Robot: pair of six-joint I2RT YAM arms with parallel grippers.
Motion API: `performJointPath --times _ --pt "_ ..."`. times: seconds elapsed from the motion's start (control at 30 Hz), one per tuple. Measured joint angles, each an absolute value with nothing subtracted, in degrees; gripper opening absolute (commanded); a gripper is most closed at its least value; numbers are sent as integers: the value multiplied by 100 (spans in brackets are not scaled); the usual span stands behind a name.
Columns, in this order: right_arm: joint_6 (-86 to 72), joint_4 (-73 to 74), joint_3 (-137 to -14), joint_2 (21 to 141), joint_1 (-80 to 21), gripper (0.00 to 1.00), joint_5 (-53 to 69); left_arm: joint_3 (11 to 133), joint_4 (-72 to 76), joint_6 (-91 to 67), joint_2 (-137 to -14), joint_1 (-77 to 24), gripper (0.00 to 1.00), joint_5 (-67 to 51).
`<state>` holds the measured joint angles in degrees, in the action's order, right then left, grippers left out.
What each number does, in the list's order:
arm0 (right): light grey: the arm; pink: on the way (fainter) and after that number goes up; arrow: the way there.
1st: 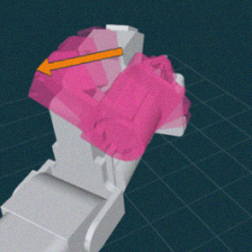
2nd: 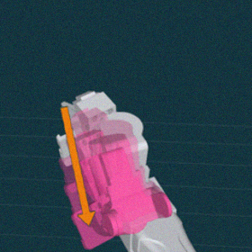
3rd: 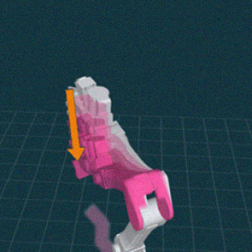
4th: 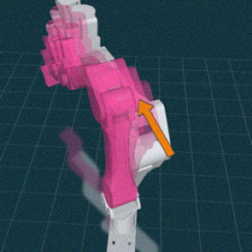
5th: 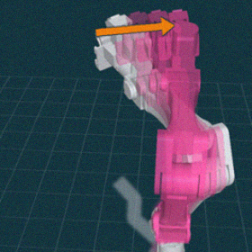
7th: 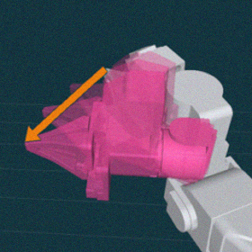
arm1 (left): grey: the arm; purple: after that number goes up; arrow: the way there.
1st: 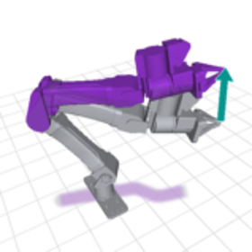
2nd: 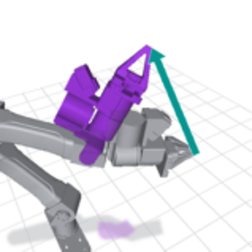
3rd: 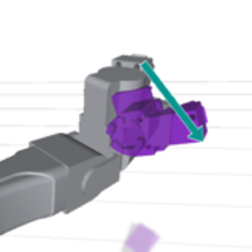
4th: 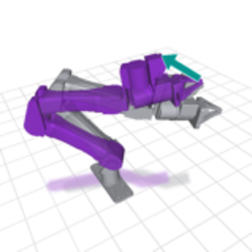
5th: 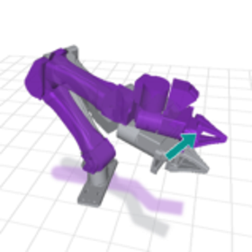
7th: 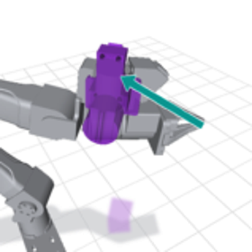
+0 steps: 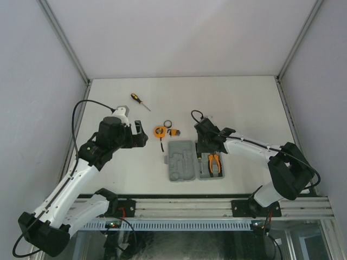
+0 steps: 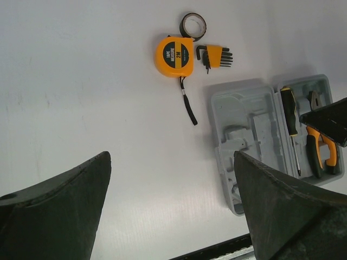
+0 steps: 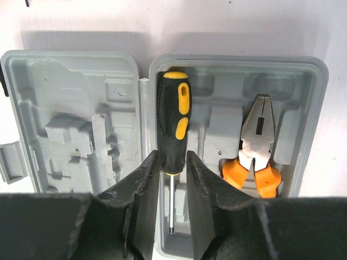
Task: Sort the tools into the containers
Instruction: Place the screwdriver in the storage box.
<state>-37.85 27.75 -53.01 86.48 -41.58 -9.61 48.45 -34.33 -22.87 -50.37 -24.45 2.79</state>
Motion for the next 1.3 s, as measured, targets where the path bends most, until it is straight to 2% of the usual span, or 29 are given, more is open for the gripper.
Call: performJointPath --times 0.33,0.43,0.73,1.3 --pt "-3667 2757 -5301 8652 -4062 22 -958 4845 -3433 -2290 -5037 -2432 97 276" --pt "-3629 2731 -5301 8652 -4069 22 -961 4818 -3385 -2342 -5028 -2429 100 272" --pt "-3472 2672 -5299 8613 -4386 25 -1258 4036 -2897 -2888 -4602 -2423 100 248" --pt "-3446 2539 -5286 8534 -4156 14 -998 3673 -2447 -3107 -4674 -2423 100 -80"
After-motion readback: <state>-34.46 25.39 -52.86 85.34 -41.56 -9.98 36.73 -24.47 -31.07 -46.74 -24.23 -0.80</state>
